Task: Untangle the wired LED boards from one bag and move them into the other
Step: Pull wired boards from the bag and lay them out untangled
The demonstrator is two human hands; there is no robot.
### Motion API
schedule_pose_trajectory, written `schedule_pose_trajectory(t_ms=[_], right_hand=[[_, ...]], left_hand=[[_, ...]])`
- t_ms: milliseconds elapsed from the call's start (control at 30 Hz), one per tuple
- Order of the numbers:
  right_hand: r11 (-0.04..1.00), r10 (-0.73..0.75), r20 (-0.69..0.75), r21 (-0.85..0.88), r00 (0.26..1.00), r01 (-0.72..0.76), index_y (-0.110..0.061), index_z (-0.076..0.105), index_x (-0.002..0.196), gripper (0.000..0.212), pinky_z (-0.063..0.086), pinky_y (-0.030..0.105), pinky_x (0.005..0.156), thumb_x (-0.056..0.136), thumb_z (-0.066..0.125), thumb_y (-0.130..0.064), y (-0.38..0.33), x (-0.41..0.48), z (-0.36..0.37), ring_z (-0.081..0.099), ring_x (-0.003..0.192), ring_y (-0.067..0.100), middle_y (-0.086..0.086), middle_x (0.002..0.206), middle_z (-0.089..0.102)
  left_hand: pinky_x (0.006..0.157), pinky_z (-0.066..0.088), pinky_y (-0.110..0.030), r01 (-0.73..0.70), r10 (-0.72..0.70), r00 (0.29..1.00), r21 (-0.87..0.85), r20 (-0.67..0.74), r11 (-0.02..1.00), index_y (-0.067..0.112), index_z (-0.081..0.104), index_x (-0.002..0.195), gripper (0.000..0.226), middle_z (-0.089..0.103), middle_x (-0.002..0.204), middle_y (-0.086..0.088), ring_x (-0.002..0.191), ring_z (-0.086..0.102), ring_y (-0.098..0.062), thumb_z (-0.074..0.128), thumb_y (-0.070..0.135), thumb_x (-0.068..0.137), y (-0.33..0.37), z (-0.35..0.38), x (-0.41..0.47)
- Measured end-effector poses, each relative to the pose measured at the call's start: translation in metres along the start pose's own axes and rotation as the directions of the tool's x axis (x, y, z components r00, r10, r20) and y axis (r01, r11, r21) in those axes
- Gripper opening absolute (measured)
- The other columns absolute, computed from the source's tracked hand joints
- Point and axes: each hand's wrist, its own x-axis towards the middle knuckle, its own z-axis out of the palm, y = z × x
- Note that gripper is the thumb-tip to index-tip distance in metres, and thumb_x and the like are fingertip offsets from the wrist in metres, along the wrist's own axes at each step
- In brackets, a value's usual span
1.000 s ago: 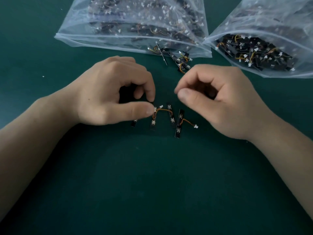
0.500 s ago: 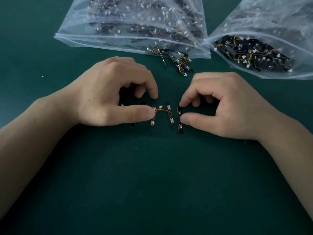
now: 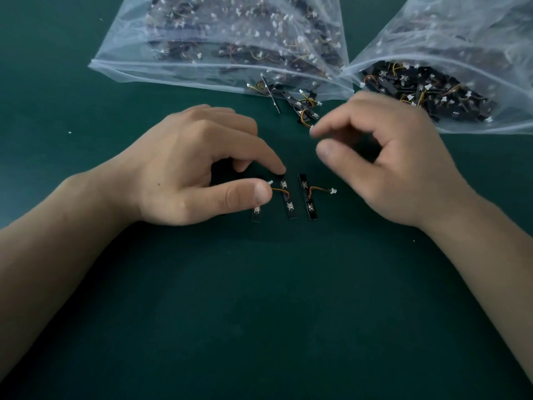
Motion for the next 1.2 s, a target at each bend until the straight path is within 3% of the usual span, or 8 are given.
schedule_pose_trajectory(t_ms=[167, 333, 633, 733, 833, 1000, 1100, 1200], right_hand=[[0.985, 0.056, -0.063, -0.159, 0.996, -0.066, -0.026, 0.078, 0.119, 0.024, 0.048, 0.04, 0.093, 0.102, 0.063, -0.034, 0.0026, 0.0032, 0.0081, 0.059, 0.103, 0.017, -0.003, 0.104, 0.061], [0.969, 0.035, -0.109, -0.24, 0.993, -0.061, -0.019, 0.081, 0.111, 0.025, 0.04, 0.031, 0.101, 0.102, 0.061, -0.031, -0.0002, 0.0035, 0.0098, 0.054, 0.109, 0.021, -0.004, 0.118, 0.067], [0.956, 0.148, -0.167, -0.227, 0.975, -0.184, -0.017, 0.078, 0.104, 0.017, 0.052, 0.039, 0.094, 0.096, 0.069, -0.029, 0.0007, 0.0052, 0.0083, 0.06, 0.109, 0.018, -0.005, 0.109, 0.065], [0.94, 0.173, -0.189, -0.262, 0.967, -0.22, -0.017, 0.076, 0.097, 0.014, 0.043, 0.03, 0.102, 0.097, 0.068, -0.028, 0.0034, 0.0063, 0.0049, 0.056, 0.115, 0.021, -0.003, 0.115, 0.063], [0.939, 0.176, -0.155, -0.27, 0.972, -0.213, -0.017, 0.078, 0.105, 0.016, 0.036, 0.024, 0.102, 0.1, 0.064, -0.024, 0.0039, 0.0064, 0.0042, 0.056, 0.115, 0.02, -0.005, 0.117, 0.067], [0.948, 0.153, -0.158, -0.256, 0.975, -0.191, -0.013, 0.076, 0.119, 0.023, 0.044, 0.029, 0.104, 0.1, 0.066, -0.022, 0.005, 0.0063, 0.0041, 0.058, 0.116, 0.018, -0.004, 0.118, 0.067], [0.964, 0.113, -0.126, -0.227, 0.986, -0.14, -0.016, 0.077, 0.116, 0.021, 0.038, 0.017, 0.103, 0.099, 0.066, -0.02, 0.0024, 0.0061, 0.0033, 0.055, 0.119, 0.017, -0.004, 0.122, 0.063], [0.963, 0.056, -0.082, -0.259, 0.995, -0.075, -0.017, 0.079, 0.114, 0.02, 0.04, 0.025, 0.104, 0.098, 0.067, -0.019, 0.0012, 0.0055, 0.0053, 0.055, 0.117, 0.021, -0.003, 0.124, 0.064]], left_hand=[[0.068, 0.043, -0.036, 0.062, -0.074, 0.994, -0.144, -0.076, 0.988, 0.017, 0.056, 0.148, 0.061, 0.058, 0.083, 0.011, 0.071, 0.054, -0.012, 0.045, 0.054, 0.101, -0.0041, 0.0028, 0.0003], [0.061, 0.037, -0.018, 0.106, -0.145, 0.98, -0.256, -0.139, 0.961, 0.014, 0.058, 0.142, 0.054, 0.059, 0.081, -0.007, 0.061, 0.052, -0.012, 0.04, 0.047, 0.105, -0.0071, 0.0052, -0.0007], [0.062, 0.039, -0.019, 0.152, -0.194, 0.97, -0.26, -0.144, 0.954, 0.019, 0.06, 0.141, 0.051, 0.062, 0.079, -0.007, 0.062, 0.053, -0.011, 0.039, 0.049, 0.106, -0.0077, 0.0072, -0.0003], [0.062, 0.038, -0.015, 0.148, -0.192, 0.971, -0.27, -0.145, 0.951, 0.019, 0.06, 0.14, 0.052, 0.064, 0.079, -0.005, 0.064, 0.056, -0.008, 0.038, 0.05, 0.106, -0.0076, 0.0075, -0.0008], [0.062, 0.037, -0.012, 0.151, -0.192, 0.971, -0.255, -0.143, 0.955, 0.018, 0.061, 0.14, 0.051, 0.064, 0.08, -0.005, 0.063, 0.057, -0.005, 0.038, 0.049, 0.106, -0.0074, 0.0077, -0.0008], [0.063, 0.037, -0.01, 0.148, -0.188, 0.972, -0.251, -0.143, 0.957, 0.017, 0.061, 0.139, 0.049, 0.065, 0.08, -0.003, 0.065, 0.059, -0.001, 0.039, 0.046, 0.107, -0.007, 0.0074, -0.0009], [0.063, 0.04, -0.019, 0.169, -0.209, 0.968, -0.252, -0.14, 0.953, 0.02, 0.062, 0.139, 0.049, 0.064, 0.08, -0.005, 0.065, 0.057, -0.012, 0.04, 0.05, 0.106, -0.0087, 0.0074, -0.0006], [0.063, 0.042, -0.021, 0.19, -0.235, 0.958, -0.25, -0.163, 0.949, 0.024, 0.064, 0.135, 0.047, 0.063, 0.078, -0.002, 0.066, 0.055, -0.016, 0.045, 0.053, 0.104, -0.0103, 0.0072, 0.0009]])
